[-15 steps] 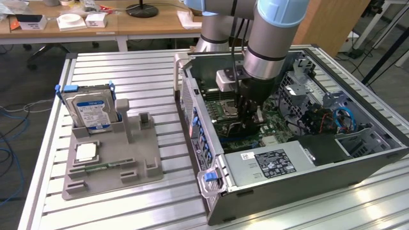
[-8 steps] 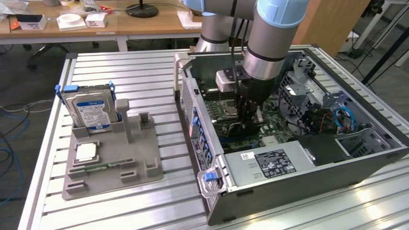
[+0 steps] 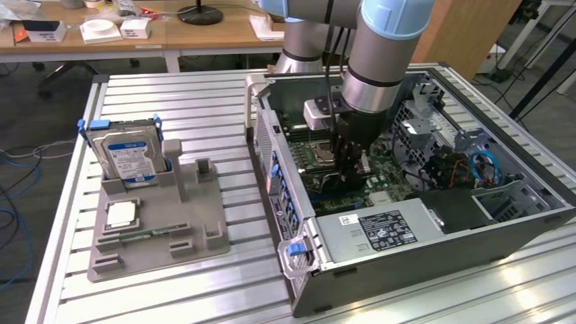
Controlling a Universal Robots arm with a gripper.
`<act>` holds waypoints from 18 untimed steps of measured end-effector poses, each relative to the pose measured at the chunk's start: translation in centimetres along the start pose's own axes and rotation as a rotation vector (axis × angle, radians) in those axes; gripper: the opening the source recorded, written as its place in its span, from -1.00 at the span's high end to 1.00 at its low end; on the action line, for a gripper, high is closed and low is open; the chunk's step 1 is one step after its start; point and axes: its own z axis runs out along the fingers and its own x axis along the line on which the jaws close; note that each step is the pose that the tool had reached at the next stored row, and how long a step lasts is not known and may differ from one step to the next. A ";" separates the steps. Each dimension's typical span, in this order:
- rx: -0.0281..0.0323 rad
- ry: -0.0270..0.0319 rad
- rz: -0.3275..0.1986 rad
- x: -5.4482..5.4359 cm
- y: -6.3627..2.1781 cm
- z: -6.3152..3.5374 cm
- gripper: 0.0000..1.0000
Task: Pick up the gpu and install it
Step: 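Insert the gpu into the slot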
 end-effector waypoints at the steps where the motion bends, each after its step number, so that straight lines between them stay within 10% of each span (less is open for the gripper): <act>1: 0.0001 -0.0001 0.000 0.0 0.00 0.00 0.48; 18: 0.0000 0.0000 0.000 0.0 0.01 0.13 0.48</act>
